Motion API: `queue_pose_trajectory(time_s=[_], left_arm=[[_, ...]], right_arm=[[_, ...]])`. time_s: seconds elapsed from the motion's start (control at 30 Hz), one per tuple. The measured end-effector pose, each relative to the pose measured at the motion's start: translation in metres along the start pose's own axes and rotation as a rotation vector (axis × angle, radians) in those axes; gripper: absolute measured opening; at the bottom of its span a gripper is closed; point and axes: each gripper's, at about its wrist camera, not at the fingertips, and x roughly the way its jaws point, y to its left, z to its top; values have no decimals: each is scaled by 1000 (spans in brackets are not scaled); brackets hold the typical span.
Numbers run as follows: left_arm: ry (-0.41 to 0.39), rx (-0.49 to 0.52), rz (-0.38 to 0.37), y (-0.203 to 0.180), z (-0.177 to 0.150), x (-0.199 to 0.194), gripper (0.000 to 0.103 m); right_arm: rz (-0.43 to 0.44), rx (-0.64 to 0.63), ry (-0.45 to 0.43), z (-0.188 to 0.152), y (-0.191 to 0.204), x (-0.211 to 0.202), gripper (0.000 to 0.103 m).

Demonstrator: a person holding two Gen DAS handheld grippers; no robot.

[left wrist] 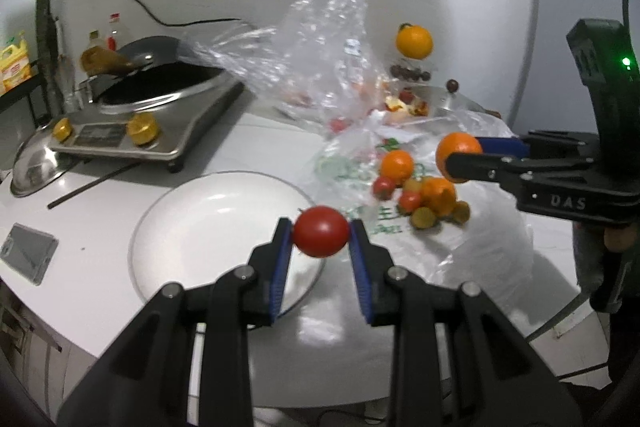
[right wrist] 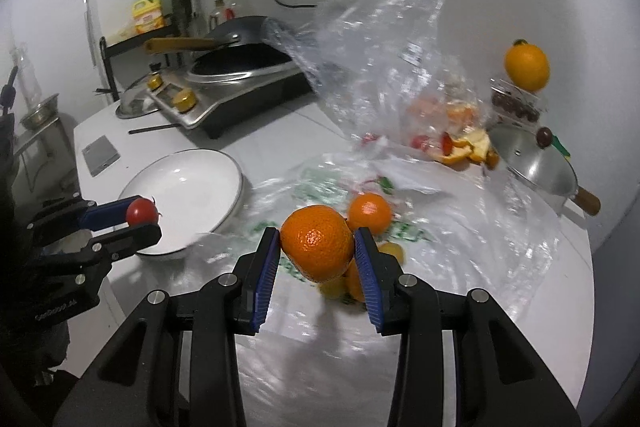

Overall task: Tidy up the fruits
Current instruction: 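Carry the tomato in the left tool and the orange in the right tool over the white plate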

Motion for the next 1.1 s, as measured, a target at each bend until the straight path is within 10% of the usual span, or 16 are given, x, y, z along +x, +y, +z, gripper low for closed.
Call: queue_pose_trajectory(time_s=[1.1], left_arm=[[13, -123, 87, 106, -25, 1, 30]], right_arm=[[106, -137, 54, 39, 107, 61, 41]])
